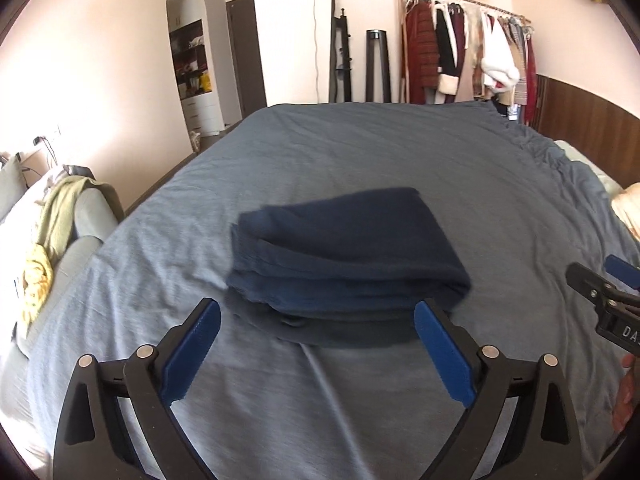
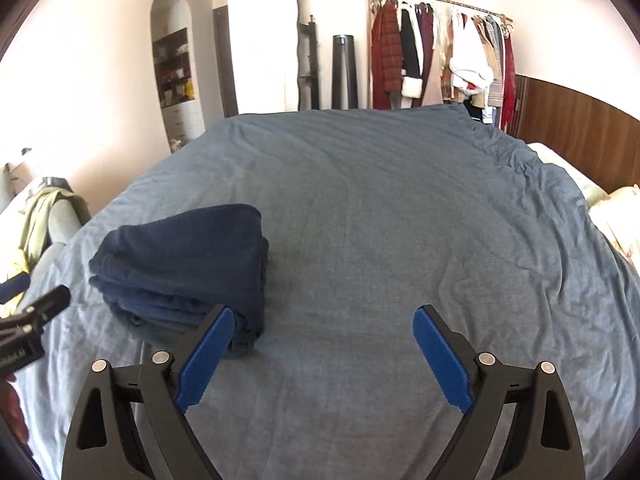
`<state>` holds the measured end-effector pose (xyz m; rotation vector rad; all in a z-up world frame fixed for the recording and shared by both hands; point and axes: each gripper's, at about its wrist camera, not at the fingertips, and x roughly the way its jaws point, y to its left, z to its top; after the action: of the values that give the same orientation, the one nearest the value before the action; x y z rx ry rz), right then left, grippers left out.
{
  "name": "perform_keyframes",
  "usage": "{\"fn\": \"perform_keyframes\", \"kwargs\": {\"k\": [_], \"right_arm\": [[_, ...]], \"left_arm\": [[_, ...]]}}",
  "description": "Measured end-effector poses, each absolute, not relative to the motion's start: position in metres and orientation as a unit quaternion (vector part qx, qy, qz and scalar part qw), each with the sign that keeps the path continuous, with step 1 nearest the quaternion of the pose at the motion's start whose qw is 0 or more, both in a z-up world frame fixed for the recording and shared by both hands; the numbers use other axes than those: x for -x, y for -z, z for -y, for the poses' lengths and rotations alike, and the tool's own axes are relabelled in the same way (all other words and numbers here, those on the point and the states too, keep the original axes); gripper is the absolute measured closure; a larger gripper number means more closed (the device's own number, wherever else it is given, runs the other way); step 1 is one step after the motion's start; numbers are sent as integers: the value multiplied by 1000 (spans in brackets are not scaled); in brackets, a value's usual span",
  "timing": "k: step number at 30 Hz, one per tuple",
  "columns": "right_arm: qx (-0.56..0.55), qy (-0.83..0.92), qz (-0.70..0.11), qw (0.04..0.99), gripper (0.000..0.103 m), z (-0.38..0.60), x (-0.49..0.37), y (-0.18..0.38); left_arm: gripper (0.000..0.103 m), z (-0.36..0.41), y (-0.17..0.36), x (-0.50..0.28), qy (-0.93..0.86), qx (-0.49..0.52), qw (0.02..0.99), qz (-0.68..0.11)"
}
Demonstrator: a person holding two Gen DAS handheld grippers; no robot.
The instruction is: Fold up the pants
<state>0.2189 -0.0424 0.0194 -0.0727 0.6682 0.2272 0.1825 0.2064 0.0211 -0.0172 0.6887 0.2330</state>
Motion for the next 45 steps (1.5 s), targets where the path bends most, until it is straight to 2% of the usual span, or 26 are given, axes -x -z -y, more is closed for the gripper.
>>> {"fn": "perform_keyframes", "kwargs": {"k": [10, 16, 23, 29, 45], "right_arm": [[24, -123, -300, 946, 11, 72, -189, 21], [17, -132, -272, 953, 11, 82, -158, 32], [-3, -140, -229, 963, 11, 95, -100, 9], [7, -143, -224, 964, 11, 103, -58, -10], [5, -148, -207, 967, 11, 132, 6, -28]], "left_arm": [[1, -180, 23, -140, -121, 35, 946, -299], [1, -166, 24, -99, -125, 39, 954, -268], [0, -148, -2, -45, -122, 18, 961, -246], [0, -137, -20, -7, -122, 7, 965, -233], [0, -114, -30, 42, -124, 21, 963, -237]]}}
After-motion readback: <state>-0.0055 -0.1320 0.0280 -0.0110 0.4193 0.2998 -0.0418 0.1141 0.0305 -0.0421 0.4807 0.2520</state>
